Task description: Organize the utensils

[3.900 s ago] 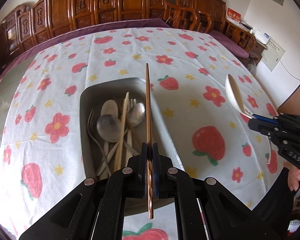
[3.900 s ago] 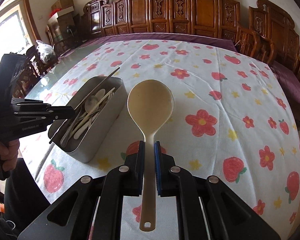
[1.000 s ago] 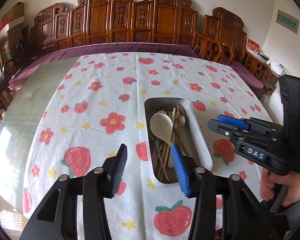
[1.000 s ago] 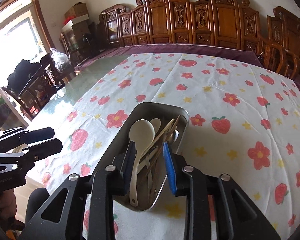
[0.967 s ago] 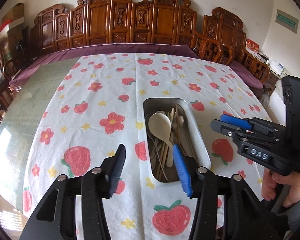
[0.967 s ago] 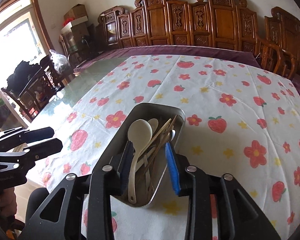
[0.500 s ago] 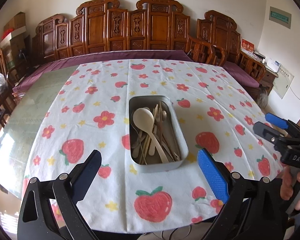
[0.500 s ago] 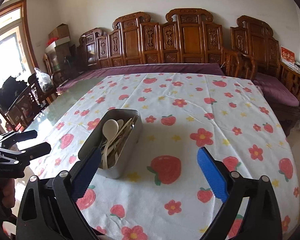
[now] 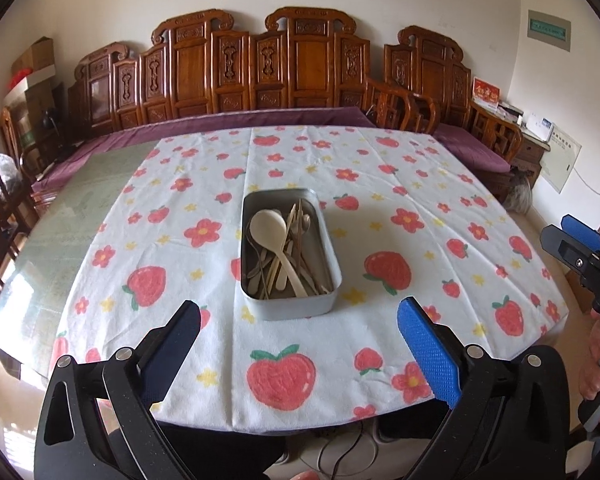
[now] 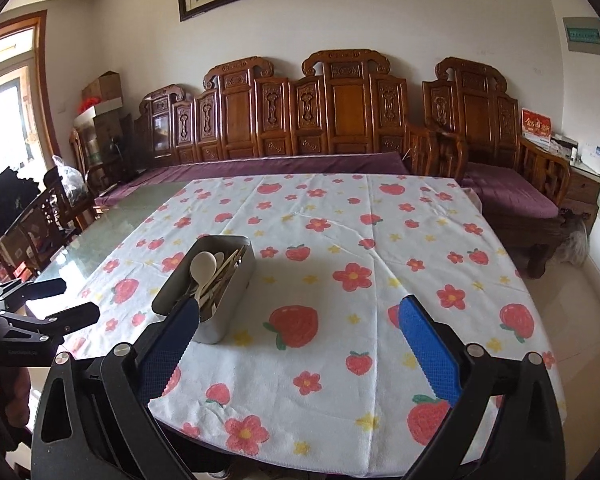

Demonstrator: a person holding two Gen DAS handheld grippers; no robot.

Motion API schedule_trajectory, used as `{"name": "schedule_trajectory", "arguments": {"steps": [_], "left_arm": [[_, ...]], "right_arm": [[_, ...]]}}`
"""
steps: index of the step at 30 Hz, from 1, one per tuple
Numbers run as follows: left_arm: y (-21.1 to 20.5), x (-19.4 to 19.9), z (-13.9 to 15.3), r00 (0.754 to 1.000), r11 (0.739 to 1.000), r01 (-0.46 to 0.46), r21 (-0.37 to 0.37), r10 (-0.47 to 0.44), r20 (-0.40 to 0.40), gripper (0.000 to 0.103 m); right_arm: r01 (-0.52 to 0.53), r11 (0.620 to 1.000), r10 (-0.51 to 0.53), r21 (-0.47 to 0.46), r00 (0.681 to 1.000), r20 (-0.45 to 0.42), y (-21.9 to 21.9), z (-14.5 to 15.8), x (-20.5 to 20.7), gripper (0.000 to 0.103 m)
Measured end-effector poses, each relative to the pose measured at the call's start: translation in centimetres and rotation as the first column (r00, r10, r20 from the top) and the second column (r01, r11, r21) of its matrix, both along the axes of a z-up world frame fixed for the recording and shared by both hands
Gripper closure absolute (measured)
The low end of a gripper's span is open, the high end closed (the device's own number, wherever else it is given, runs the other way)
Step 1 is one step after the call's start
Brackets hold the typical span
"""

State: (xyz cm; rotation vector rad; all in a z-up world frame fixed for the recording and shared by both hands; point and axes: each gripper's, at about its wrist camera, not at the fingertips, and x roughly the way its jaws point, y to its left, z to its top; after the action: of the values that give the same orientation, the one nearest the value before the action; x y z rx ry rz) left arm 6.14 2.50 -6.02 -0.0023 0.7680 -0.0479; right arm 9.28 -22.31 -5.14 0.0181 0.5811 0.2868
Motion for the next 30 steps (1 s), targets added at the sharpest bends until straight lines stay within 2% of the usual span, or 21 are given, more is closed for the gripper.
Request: {"name": "schedule_trajectory", "arguments": {"steps": [7,14,19,30], "left_arm": [[-0.9,-2.2,4.9,0.994,1.000,0.003,-0.014,-0.001,0.109,0.008],[-1.5,-4.7,9.2,0.977,1.000,-0.006,-0.009,0.007,0.212,0.008],[-1.8,-5.6,10.5,0.970,1.000,-0.014,-0.007,0.015,0.242,0.008],[-2.0,-6.3,10.7,0.967,1.000,-0.024,-0.003,0.024,0.253,0.008]], "right_arm": [[0.003,1.000,-0.003,0.003,0.994,0.109,-0.2,5.0,-2.9,0.003],[0.020,1.000,-0.024,0.022,0.981,0.190,-0.8,8.8,-5.4,0.003],[0.027,0.999,-0.033,0.030,0.976,0.214,-1.2,9.9,-6.4,0.003],[0.027,0.999,-0.033,0.035,0.977,0.212,-1.5,10.0,-6.8,0.003]]}}
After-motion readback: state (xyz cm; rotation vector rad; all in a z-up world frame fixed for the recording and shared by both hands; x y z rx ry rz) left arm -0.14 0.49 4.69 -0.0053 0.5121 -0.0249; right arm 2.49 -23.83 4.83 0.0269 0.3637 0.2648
